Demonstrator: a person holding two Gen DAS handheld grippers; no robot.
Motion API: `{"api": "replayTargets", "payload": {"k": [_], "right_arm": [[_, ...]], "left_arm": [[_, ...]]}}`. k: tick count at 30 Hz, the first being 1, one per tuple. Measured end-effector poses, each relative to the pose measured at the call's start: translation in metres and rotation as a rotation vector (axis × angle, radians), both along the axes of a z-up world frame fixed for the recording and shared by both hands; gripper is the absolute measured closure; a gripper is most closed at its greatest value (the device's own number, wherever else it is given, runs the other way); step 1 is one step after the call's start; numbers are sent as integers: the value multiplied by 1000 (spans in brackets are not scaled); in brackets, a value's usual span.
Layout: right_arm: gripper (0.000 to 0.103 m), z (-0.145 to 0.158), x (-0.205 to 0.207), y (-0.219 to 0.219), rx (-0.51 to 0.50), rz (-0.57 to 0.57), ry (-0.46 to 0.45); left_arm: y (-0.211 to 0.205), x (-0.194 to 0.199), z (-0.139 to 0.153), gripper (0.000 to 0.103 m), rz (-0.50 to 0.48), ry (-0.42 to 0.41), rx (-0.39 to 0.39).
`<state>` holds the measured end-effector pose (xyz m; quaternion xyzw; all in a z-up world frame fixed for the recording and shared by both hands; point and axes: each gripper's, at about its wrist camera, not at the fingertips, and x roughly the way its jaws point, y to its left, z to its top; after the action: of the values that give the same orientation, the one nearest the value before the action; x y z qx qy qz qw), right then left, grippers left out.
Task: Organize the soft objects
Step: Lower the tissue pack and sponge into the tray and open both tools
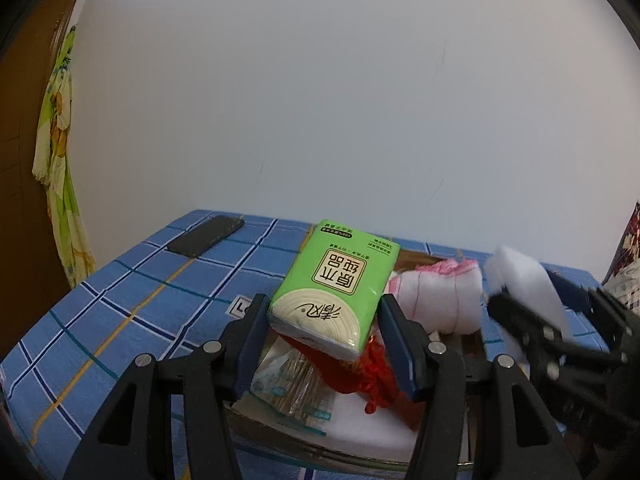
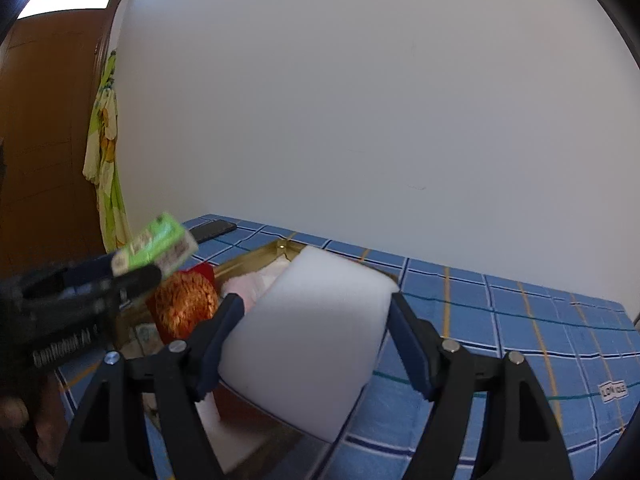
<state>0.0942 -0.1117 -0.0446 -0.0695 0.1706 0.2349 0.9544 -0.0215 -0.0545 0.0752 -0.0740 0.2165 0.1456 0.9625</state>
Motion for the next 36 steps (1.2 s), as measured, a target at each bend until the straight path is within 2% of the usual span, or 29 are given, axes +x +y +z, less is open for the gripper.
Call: {"api": "replayTargets", "payload": {"k": [7, 13, 18, 19, 23, 24, 26, 31, 36], "right_arm": [[29, -5, 24, 17, -11, 20, 60], [28, -7, 36, 26, -15, 18, 88], [23, -14, 45, 27, -23, 30, 139], [21, -15, 45, 27, -23, 28, 139], [16, -17, 43, 19, -2, 14, 132], [8, -17, 43, 17, 11, 22, 136], [1, -14, 40, 12, 51, 51, 131], [0, -5, 27, 8, 75, 59, 82], [0, 4, 16, 4, 93, 58, 49]], "left_arm": [[4, 8, -7, 45, 3, 55, -13], [3, 15, -13, 45, 5, 96, 8], [8, 17, -21, 43, -1, 122, -9], [9, 17, -22, 43, -3, 123, -15], [13, 17, -28, 25, -11, 139, -41], [14, 17, -29, 24, -11, 142, -46], [11, 15, -31, 23, -13, 148, -48], [8, 10, -29, 20, -3, 141, -43], [12, -1, -17, 20, 28, 99, -43]]}}
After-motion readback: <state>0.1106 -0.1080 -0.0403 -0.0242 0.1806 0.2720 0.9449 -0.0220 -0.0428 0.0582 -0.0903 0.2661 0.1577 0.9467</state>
